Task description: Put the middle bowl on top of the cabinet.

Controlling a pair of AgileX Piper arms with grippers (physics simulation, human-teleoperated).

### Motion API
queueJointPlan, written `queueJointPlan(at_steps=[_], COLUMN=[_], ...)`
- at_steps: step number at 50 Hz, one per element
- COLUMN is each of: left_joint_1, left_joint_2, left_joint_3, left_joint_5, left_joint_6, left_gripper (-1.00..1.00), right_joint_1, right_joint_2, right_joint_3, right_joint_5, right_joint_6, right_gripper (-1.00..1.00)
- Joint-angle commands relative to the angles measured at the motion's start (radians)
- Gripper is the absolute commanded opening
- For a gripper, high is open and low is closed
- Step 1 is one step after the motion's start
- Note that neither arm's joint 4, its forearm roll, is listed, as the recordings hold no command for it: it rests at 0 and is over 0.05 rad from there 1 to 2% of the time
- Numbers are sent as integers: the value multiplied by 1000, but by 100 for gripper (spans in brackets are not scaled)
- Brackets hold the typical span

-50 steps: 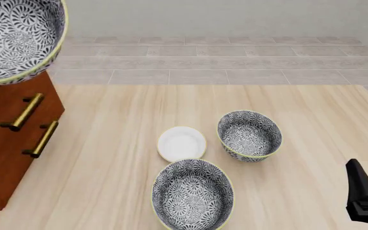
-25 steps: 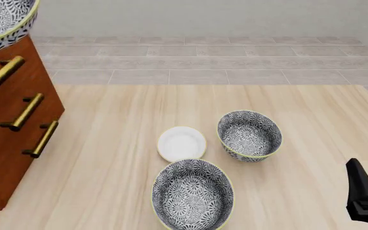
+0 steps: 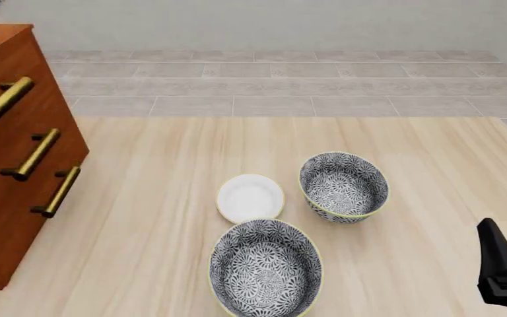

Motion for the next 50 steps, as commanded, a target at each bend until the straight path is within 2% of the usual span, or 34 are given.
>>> queueJointPlan(at_steps=[1, 19, 32, 50], left_joint_1=[63, 145, 212, 259], left_joint_2=[39, 86, 103, 126], left_joint_3=[-58, -113, -94, -94], left_joint_5=[17, 47, 26, 33], left_joint_6=[-25, -102, -149, -183], left_gripper=[-100, -100, -100, -100], right_joint_1=[0, -2, -6, -10], right_joint_2=[-4, -26, -28, -26], right_joint_3=[-1, -9, -9, -3], right_joint_5=[2, 25, 27, 24], right_joint_6=[2, 0, 0, 4], right_gripper=[100, 100, 100, 100])
